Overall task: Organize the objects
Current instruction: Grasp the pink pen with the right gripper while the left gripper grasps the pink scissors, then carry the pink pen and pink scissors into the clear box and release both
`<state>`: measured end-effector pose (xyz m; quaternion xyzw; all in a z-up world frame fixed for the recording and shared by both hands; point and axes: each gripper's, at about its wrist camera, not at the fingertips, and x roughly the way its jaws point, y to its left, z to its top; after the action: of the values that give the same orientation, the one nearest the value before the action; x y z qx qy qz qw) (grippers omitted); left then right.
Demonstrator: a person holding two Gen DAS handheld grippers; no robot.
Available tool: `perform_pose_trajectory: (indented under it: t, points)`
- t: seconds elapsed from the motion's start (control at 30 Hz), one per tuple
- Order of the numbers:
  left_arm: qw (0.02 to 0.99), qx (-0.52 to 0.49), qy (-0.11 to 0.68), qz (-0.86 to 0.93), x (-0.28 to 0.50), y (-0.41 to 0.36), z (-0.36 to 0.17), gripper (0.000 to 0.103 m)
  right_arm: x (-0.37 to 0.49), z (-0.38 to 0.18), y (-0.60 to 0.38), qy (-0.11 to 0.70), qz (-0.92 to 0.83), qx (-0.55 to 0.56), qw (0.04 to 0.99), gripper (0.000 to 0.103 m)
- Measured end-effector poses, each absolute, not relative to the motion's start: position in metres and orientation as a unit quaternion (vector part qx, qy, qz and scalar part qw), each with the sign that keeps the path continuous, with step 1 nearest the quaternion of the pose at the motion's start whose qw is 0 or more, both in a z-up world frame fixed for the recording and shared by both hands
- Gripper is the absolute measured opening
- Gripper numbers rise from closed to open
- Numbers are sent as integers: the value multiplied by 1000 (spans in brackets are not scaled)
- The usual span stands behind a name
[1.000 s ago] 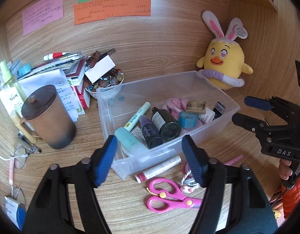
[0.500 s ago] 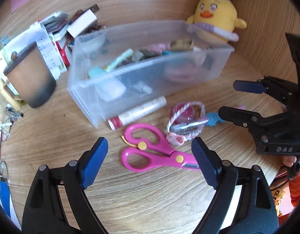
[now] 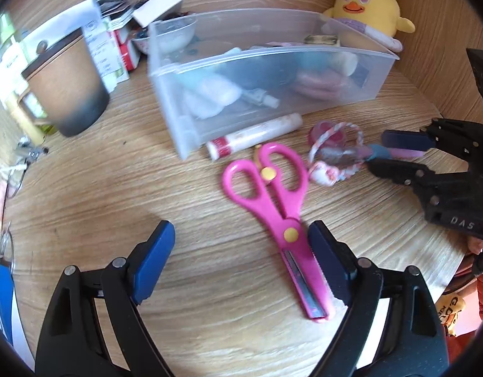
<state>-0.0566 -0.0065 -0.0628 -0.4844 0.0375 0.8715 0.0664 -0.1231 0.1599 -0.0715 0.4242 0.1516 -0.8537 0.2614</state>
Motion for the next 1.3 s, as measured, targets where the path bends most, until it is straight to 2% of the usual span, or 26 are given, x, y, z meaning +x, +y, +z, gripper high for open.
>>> perform_pose_trajectory:
  t: [0.13, 0.3, 0.5, 0.57, 0.67, 0.97, 1.3]
  points:
    - [64, -483, 35, 873, -51, -14, -61, 76, -114, -69, 161, 155, -849, 428, 269, 21]
    - [74, -480, 39, 873, -54, -9, -58, 64, -105, -69, 164, 145, -847, 432, 274, 17]
    - [96, -475, 44, 874, -58, -2, -55, 39, -98, -70, 166, 139, -847, 433, 275, 17]
    - [106, -474, 47, 873, -54, 0, -54, 25, -97, -70, 165, 138, -848, 431, 275, 17]
    - [108, -474, 47, 873, -49, -1, -51, 21, -94, -70, 162, 140, -854, 423, 268, 17]
    - [99, -469, 26, 877, -42, -11, -49, 20, -85, -43, 168, 109, -877, 383, 269, 16]
    - [107, -411, 21, 905, -23, -13, -5, 20, -100, -7, 175, 77, -901, 343, 256, 16]
